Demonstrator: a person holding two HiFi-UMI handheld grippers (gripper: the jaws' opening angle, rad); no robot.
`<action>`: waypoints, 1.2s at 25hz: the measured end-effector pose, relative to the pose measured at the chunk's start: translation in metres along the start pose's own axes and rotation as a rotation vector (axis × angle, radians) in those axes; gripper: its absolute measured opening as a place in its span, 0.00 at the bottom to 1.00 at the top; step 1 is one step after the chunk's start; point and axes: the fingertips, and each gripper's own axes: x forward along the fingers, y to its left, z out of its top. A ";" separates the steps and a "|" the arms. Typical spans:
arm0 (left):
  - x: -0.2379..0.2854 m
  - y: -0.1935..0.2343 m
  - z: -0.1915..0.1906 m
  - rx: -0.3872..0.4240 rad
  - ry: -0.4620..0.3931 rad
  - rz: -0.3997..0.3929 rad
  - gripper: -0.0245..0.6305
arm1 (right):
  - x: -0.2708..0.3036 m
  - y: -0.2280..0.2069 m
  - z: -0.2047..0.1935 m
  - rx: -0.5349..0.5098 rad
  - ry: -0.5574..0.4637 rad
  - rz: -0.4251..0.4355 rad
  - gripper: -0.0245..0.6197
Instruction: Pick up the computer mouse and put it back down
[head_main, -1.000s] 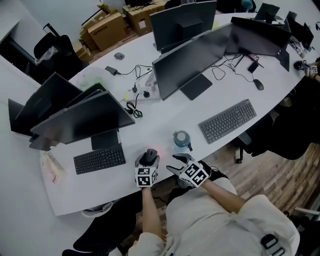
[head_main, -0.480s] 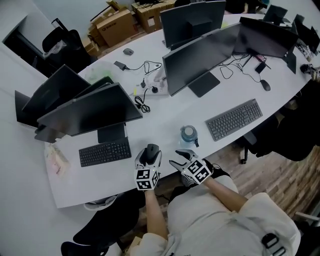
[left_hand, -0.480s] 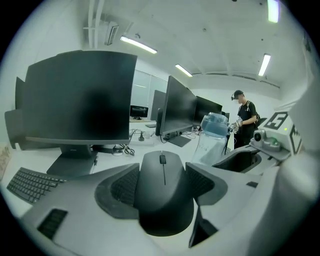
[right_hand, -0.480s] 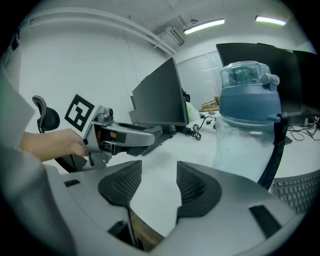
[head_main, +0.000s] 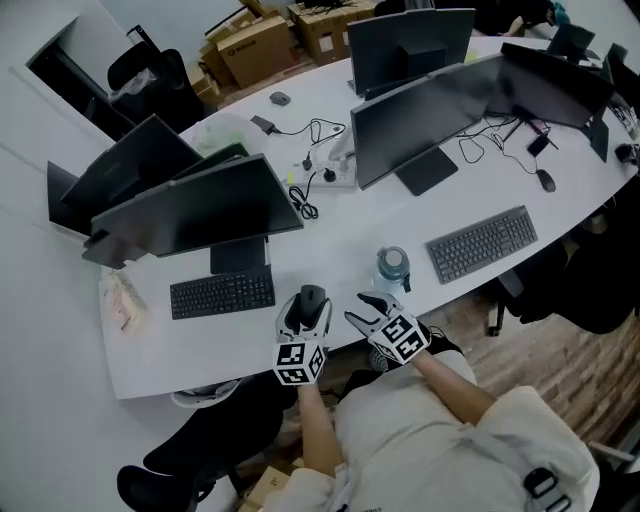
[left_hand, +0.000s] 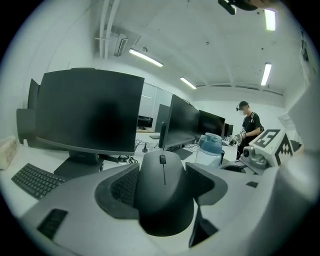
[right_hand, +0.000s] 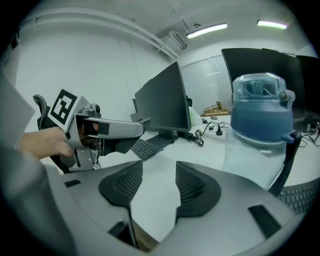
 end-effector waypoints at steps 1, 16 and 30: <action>-0.002 0.000 0.002 -0.009 -0.010 0.008 0.47 | 0.000 0.002 0.000 -0.008 -0.001 0.003 0.36; -0.024 0.012 0.004 -0.013 -0.043 0.061 0.47 | 0.004 0.008 0.008 -0.010 -0.032 0.004 0.32; -0.025 0.019 0.002 -0.023 -0.033 0.090 0.47 | 0.008 0.010 0.013 -0.024 -0.040 0.020 0.31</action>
